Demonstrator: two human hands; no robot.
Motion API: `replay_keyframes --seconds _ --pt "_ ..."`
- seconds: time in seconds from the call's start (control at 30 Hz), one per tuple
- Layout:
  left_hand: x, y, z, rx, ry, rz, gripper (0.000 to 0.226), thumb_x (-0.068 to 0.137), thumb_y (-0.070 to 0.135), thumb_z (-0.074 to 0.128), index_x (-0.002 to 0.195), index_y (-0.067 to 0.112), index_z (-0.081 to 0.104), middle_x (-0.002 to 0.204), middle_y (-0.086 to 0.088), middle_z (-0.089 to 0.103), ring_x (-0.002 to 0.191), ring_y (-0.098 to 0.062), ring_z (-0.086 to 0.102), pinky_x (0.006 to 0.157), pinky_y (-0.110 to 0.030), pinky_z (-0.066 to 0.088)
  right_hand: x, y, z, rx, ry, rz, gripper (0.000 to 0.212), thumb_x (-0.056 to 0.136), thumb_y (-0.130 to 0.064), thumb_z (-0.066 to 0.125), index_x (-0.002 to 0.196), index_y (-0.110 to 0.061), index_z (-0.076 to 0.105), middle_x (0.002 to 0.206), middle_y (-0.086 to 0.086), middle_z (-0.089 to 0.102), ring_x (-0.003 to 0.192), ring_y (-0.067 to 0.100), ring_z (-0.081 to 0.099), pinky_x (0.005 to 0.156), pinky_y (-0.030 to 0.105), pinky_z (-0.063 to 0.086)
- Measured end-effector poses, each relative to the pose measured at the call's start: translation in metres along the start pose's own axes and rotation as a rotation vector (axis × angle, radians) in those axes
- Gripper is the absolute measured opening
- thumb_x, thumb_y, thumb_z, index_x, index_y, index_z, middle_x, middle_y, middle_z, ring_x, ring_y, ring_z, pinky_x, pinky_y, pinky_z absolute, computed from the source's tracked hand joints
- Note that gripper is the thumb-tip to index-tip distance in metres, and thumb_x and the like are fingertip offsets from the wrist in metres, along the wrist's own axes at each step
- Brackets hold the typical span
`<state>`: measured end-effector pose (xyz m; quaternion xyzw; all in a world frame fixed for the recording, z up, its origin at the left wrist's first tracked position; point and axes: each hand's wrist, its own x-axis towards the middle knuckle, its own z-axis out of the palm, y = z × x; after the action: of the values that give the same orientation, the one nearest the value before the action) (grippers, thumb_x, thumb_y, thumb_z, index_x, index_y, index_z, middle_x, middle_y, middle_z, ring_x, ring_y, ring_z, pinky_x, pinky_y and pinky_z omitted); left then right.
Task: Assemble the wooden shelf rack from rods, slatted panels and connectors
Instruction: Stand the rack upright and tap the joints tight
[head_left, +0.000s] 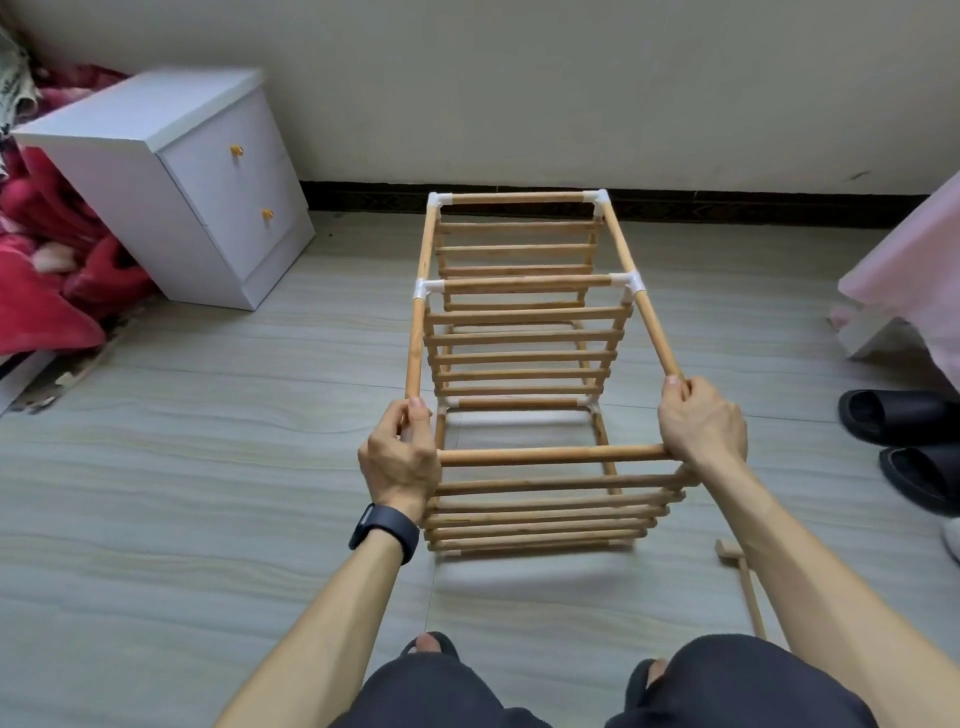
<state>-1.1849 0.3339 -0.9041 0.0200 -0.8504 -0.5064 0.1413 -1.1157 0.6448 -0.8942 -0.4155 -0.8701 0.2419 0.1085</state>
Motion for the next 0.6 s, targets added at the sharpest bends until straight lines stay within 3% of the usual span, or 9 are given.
replay_keyframes --seconds 0.2,0.33,0.4,0.5,0.6 --pt "0.011 -0.002 0.012 0.006 0.042 -0.022 0.037 0.094 0.045 0.042 0.074 0.024 0.066 0.057 0.008 0.056 0.057 -0.008 0.053 0.049 -0.022 0.033 -0.003 -0.002 -0.004 0.168 0.015 -0.033 0.050 0.097 -0.063 0.039 0.099 -0.019 0.063 0.078 -0.002 0.062 0.078 0.027 0.060 0.072 0.039 0.044" --pt "0.017 0.002 0.013 0.030 0.048 -0.050 0.038 0.092 0.045 0.042 0.072 0.023 0.066 0.056 0.007 0.057 0.057 -0.008 0.053 0.050 -0.021 0.032 -0.027 0.013 -0.004 0.600 0.039 0.000 0.044 0.090 -0.070 0.045 0.105 -0.031 0.060 0.094 -0.005 0.072 0.089 0.018 0.069 0.077 0.038 0.053" --pt "0.019 0.000 0.012 0.030 0.053 -0.063 0.039 0.091 0.045 0.043 0.071 0.022 0.066 0.055 0.007 0.056 0.056 -0.010 0.053 0.051 -0.022 0.033 -0.045 0.028 0.003 0.646 -0.015 0.025 0.047 0.089 -0.073 0.044 0.097 -0.031 0.064 0.088 -0.004 0.073 0.085 0.017 0.070 0.071 0.035 0.051" --pt "0.023 0.003 0.013 0.043 0.045 -0.072 0.038 0.090 0.046 0.043 0.071 0.023 0.067 0.055 0.008 0.057 0.057 -0.011 0.053 0.052 -0.022 0.033 -0.053 0.033 0.011 0.672 -0.043 0.046 0.069 0.087 -0.077 0.035 0.072 -0.015 0.063 0.063 -0.003 0.065 0.060 0.014 0.060 0.057 0.029 0.044" --pt "0.038 0.013 0.013 0.053 0.055 -0.077 0.036 0.092 0.041 0.048 0.069 0.022 0.067 0.053 0.007 0.055 0.055 -0.014 0.053 0.050 -0.023 0.033 -0.044 0.015 0.005 0.679 0.021 0.070 0.064 0.089 -0.070 0.034 0.067 -0.015 0.058 0.058 -0.002 0.058 0.057 0.017 0.054 0.055 0.031 0.041"
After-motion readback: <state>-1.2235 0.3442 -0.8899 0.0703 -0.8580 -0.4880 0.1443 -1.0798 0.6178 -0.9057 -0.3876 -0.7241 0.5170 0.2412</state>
